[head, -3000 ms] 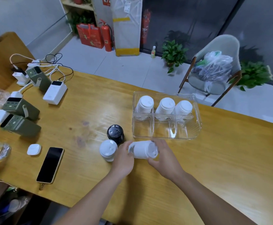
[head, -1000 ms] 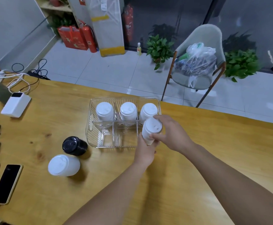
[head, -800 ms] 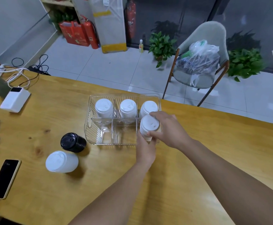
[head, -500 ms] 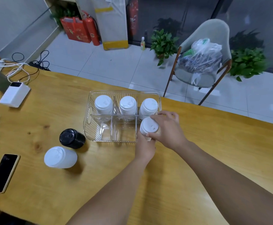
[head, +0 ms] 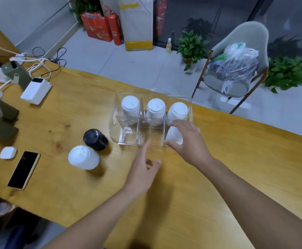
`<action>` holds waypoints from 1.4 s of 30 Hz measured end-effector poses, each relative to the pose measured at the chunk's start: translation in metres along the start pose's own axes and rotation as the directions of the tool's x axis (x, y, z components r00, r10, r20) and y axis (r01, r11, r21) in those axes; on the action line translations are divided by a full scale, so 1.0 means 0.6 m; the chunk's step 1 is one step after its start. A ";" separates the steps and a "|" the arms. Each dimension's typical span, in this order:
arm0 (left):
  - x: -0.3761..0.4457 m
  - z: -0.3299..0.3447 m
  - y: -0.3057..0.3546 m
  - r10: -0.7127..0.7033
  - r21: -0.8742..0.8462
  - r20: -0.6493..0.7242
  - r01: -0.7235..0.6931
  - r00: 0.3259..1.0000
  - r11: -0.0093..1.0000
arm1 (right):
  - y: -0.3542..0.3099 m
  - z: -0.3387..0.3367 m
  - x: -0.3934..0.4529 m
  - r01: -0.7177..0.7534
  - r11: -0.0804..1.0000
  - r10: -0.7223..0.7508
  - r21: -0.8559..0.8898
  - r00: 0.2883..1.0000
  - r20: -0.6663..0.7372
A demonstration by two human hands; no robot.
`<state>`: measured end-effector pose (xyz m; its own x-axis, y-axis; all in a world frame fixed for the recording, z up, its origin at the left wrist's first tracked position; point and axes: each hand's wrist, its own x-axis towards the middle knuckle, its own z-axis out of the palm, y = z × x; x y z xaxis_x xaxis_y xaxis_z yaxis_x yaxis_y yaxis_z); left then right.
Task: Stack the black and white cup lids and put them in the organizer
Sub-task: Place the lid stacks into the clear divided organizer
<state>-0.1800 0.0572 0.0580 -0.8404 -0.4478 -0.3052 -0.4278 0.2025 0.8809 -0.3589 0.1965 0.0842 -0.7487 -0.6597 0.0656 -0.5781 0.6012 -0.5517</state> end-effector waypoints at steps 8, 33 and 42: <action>-0.073 -0.239 -0.043 0.072 0.030 -0.151 -0.068 0.986 0.997 | -0.200 0.115 -0.034 -0.003 0.955 -0.045 0.295 0.987 0.154; 0.029 -0.437 -0.324 -0.223 0.349 0.093 0.178 0.970 0.920 | -0.442 0.371 -0.016 -0.065 0.990 0.034 0.124 0.969 0.243; 0.016 -0.426 -0.341 -0.361 -0.039 0.162 0.371 0.919 0.928 | -0.407 0.342 -0.075 -0.201 0.951 0.152 0.236 0.966 0.208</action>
<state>-0.0154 -0.2112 -0.0323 -0.6713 -0.3437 -0.6567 -0.6961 -0.0120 0.7178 -0.1174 -0.0131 0.0453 -0.7439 -0.6396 -0.1938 -0.3230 0.5979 -0.7336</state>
